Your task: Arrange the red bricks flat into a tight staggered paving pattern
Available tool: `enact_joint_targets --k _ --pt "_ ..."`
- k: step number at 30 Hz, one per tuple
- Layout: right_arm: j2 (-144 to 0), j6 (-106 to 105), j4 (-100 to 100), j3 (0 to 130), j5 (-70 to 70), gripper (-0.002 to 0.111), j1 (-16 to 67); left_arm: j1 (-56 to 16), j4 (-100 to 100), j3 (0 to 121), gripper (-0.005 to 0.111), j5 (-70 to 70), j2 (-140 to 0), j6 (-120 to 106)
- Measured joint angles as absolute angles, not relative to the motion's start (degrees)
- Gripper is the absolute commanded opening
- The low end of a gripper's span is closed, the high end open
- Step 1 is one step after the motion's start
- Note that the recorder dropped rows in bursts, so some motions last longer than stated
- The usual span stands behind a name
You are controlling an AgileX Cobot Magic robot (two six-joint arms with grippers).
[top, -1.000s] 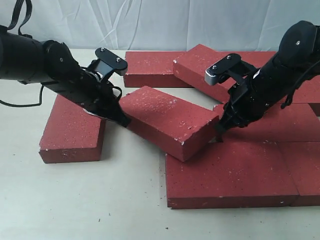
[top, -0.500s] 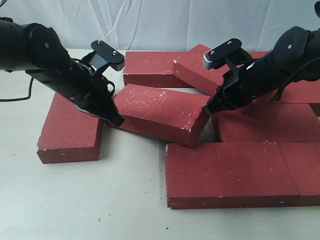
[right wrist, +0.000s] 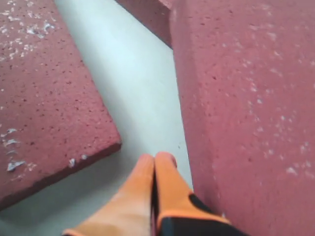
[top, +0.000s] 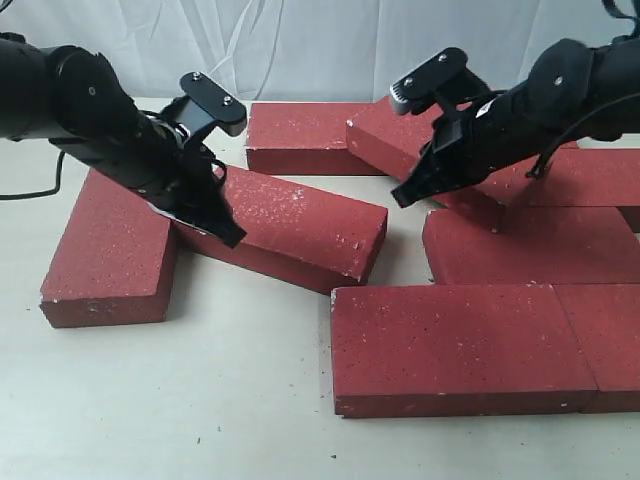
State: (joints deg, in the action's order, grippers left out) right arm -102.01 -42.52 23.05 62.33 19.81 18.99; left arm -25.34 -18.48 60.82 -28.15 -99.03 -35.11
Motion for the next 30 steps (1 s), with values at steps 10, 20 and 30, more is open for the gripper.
enact_joint_targets --k 10,20,30 --pt "-97.0 -64.5 44.0 62.9 41.2 -0.001 28.0 -16.7 -17.2 60.8 0.0 -27.8 -99.0 -31.0" --pt "-111.7 -60.9 38.2 72.5 41.4 -0.001 38.4 -16.7 -18.8 60.9 0.0 -20.4 -102.0 -30.8" --pt "-118.0 -51.7 26.9 75.5 36.9 -0.001 38.4 -16.7 -19.3 60.9 0.0 -10.0 -107.1 -30.8"
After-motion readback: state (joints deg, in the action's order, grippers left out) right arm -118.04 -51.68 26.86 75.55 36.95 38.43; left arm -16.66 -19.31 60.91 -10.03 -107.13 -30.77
